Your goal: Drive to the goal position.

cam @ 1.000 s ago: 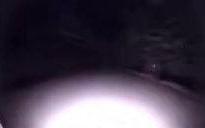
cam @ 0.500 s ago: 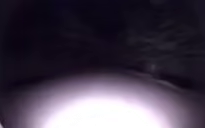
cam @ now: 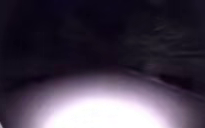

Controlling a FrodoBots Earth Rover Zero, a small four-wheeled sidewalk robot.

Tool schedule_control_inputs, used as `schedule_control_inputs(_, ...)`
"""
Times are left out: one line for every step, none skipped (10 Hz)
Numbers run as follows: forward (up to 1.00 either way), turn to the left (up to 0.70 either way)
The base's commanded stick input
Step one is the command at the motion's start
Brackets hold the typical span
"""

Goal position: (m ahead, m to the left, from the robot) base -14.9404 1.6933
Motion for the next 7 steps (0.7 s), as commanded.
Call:
schedule_control_inputs(-1.00,0.00)
schedule_control_inputs(-1.00,-0.23)
schedule_control_inputs(-1.00,-0.27)
schedule_control_inputs(-1.00,-0.14)
schedule_control_inputs(-1.00,0.00)
schedule_control_inputs(-1.00,0.00)
schedule_control_inputs(-1.00,0.00)
